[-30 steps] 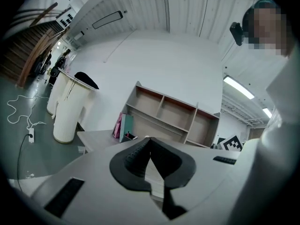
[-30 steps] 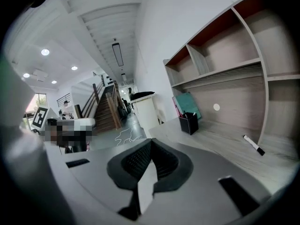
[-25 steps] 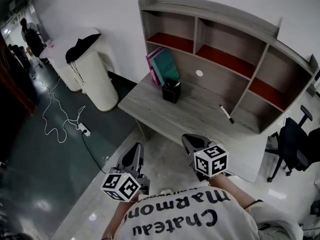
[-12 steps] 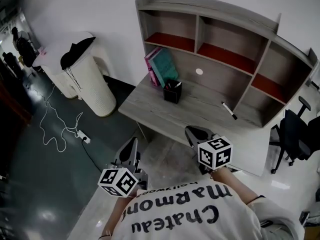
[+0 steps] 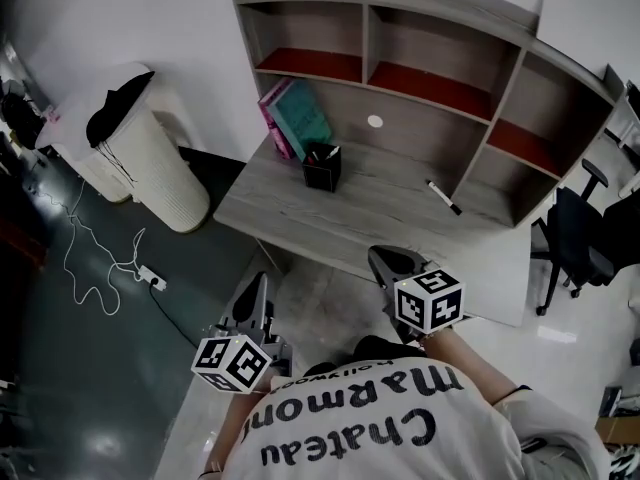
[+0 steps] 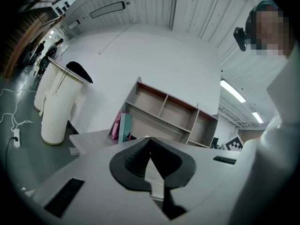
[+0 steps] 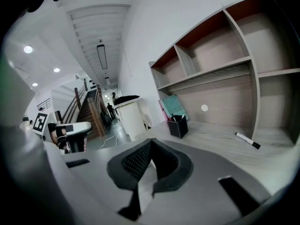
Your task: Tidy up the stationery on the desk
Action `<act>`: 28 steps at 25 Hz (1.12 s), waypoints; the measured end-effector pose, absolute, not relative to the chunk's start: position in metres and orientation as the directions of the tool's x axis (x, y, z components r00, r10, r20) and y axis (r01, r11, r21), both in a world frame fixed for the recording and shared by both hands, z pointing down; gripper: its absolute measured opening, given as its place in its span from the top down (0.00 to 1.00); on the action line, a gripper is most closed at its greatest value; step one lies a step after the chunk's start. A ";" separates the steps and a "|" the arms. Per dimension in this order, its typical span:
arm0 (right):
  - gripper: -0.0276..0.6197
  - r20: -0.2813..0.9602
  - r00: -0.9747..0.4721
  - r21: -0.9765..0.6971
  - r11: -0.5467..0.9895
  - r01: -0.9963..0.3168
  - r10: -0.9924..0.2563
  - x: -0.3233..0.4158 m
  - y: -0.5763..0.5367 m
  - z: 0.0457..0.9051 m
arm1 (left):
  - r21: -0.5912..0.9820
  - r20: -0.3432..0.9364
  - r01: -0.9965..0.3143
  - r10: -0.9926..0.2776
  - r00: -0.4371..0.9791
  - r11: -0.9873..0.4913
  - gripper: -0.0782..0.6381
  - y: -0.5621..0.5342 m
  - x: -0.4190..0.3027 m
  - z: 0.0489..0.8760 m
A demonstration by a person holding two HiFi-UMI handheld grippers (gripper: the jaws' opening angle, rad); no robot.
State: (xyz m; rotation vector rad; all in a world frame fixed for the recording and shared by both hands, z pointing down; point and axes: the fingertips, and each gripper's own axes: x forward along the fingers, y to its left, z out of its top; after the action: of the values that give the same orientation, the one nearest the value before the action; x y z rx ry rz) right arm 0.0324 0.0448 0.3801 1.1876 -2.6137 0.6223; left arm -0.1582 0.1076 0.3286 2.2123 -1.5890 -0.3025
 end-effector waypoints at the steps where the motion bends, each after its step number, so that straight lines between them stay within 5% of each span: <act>1: 0.94 0.355 -0.647 -0.294 0.577 -0.762 -0.674 0.037 0.044 0.383 | 0.442 0.064 -0.852 -0.938 0.341 -0.279 0.87 0.105 -0.154 0.332; 28: 0.94 0.420 -0.492 -0.317 0.385 -0.867 -0.763 0.234 -0.072 0.414 | 0.453 0.150 -0.834 -0.896 0.419 -0.314 0.87 -0.022 -0.015 0.357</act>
State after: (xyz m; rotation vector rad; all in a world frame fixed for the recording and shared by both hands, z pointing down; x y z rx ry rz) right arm 0.2342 -0.0715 0.4142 1.4562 -2.4368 0.7480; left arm -0.0149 -0.0223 0.3571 2.2144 -1.4667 -0.1775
